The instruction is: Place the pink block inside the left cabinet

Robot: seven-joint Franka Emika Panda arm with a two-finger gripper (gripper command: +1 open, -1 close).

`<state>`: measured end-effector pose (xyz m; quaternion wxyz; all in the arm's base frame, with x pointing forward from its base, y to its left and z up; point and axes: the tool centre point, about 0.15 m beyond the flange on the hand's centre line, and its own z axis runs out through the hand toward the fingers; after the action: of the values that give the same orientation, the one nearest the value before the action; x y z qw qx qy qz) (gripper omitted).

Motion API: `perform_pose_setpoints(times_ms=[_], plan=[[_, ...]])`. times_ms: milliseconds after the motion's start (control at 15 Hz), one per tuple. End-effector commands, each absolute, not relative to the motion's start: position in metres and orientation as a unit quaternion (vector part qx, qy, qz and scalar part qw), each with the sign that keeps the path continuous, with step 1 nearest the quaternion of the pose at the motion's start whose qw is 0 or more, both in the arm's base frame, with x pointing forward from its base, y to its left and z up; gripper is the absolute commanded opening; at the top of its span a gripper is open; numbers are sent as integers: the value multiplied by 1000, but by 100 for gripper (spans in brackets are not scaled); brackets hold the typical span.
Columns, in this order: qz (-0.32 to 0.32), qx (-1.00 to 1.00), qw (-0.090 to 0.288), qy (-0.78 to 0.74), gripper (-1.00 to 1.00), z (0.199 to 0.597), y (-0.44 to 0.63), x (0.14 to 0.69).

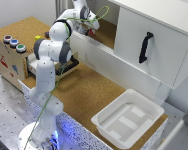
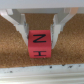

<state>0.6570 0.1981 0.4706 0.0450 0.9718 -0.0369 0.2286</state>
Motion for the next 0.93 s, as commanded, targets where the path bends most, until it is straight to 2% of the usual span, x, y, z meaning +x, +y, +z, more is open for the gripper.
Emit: perform_pose_setpoints(times_ms=[0, 267, 467, 733, 867], plan=[[238, 969, 65, -30, 100, 452, 198, 662], [291, 953, 79, -33, 100, 485, 205, 605], [316, 946, 54, -39, 100, 499, 195, 533], [316, 948, 36, -34, 100, 494, 185, 464], [286, 958, 13, 1, 100, 486, 190, 441]])
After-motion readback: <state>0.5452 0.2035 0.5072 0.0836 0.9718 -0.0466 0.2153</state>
